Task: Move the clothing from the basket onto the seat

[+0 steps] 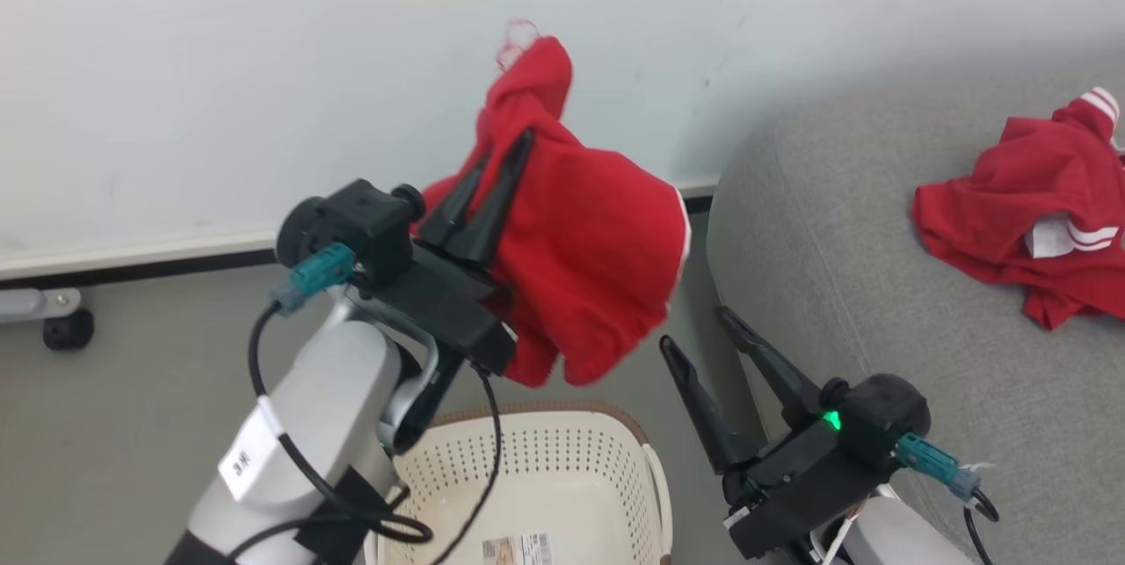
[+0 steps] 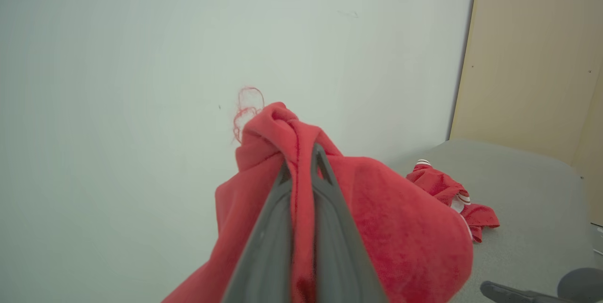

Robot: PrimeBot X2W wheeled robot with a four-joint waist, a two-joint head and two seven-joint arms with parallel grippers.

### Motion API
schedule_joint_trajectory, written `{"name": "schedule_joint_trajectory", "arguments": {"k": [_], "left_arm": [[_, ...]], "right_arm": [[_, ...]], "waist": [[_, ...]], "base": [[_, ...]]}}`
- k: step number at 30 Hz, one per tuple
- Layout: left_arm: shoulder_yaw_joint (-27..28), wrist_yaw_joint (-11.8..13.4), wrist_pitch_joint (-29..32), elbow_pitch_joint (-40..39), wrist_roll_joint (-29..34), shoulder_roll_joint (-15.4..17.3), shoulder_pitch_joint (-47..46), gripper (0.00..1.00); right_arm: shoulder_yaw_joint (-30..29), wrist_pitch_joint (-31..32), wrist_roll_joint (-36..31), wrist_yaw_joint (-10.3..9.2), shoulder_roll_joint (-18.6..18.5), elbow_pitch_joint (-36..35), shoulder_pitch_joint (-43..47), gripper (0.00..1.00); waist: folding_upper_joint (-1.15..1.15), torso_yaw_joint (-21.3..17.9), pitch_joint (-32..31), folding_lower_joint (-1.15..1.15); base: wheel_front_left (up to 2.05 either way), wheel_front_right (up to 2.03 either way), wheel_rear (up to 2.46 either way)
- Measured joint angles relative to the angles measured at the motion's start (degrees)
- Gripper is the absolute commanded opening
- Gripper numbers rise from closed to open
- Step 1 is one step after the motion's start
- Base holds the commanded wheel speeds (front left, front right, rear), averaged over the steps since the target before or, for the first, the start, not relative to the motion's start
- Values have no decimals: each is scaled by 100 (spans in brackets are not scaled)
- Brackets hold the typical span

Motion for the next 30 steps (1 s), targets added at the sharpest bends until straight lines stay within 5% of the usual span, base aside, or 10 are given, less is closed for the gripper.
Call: {"name": "schedule_joint_trajectory", "arguments": {"k": [9,21,22,24,30], "left_arm": [[-350,0,63,-318,-19,-196,159,0],[-872,0,265,-602,-114,-270,186,0],[-891,0,285,-612,-157,-275,183,0],[-925,0,313,-617,-169,-283,180,0],[-891,0,321,-639,-194,-221,184,0]], "right_arm": [[346,0,116,0,-263,58,-426,100],[1689,5,368,1,-353,662,-1391,100],[1769,8,405,1,-328,739,-1462,87],[1859,9,475,2,-268,896,-1556,0],[1954,5,633,4,-148,1235,-1674,0]], "waist": [[0,169,-205,0],[0,578,-247,1],[0,613,-248,1],[0,678,-248,1],[1,807,-263,1]], "base": [[0,0,0],[0,0,0],[0,0,0],[0,0,0],[0,0,0]]}}
